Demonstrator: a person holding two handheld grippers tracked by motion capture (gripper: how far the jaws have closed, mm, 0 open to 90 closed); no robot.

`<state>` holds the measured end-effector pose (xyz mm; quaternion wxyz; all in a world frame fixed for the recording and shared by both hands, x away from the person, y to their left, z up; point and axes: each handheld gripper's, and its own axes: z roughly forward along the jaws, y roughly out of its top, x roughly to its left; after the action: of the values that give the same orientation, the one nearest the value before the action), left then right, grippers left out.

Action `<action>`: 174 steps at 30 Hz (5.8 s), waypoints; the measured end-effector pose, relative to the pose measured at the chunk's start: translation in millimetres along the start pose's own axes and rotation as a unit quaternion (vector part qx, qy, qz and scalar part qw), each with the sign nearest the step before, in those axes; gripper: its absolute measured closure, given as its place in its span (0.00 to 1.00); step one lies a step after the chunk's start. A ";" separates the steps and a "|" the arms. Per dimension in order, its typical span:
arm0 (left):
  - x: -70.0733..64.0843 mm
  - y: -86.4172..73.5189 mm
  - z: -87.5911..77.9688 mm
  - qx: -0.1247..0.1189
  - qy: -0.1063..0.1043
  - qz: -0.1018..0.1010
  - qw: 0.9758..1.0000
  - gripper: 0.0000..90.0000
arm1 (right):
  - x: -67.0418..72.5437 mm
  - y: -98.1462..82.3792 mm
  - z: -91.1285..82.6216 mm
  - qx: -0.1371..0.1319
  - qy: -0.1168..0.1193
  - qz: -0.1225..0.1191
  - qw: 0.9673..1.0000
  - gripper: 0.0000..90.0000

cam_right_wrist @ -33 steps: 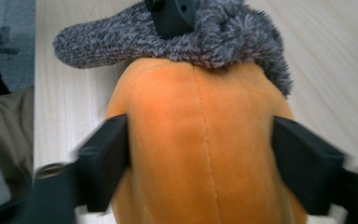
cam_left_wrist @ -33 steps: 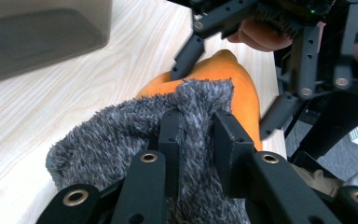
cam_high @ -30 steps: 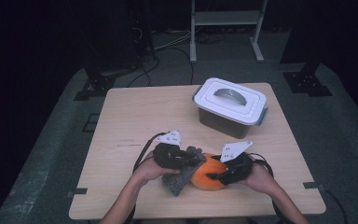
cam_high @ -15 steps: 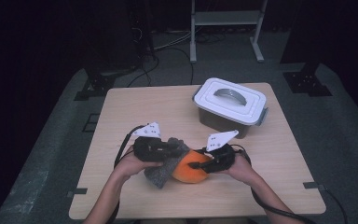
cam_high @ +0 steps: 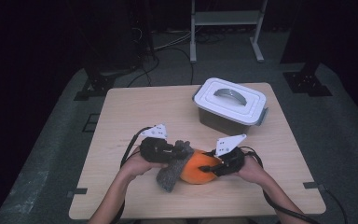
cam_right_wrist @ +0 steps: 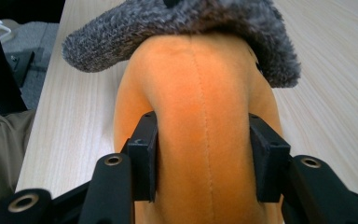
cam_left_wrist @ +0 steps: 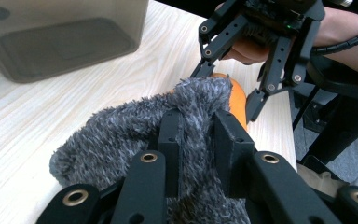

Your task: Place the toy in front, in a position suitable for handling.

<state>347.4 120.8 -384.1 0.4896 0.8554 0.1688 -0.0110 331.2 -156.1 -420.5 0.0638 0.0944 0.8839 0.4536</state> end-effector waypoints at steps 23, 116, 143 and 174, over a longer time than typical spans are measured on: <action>-12.5 14.8 30.7 -0.005 -0.041 0.000 0.999 0.82 | 24.8 11.7 -24.3 0.054 -0.088 0.007 0.995 0.20; -30.5 12.5 15.0 0.000 -0.032 0.054 0.998 0.83 | 0.9 -9.9 -24.5 -0.029 -0.017 0.035 0.999 0.49; -17.6 31.6 26.9 0.005 -0.026 0.036 0.999 0.83 | 31.1 -0.7 -11.9 -0.003 -0.016 -0.066 0.998 0.53; -8.5 21.7 34.0 -0.029 -0.048 -0.008 0.998 0.83 | 21.8 -9.4 -44.7 -0.002 -0.054 0.058 0.997 0.23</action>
<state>350.9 79.8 -382.2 0.5220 0.8378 0.1517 -0.0513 300.0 -191.8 -402.8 0.0853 0.1702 0.8712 0.4525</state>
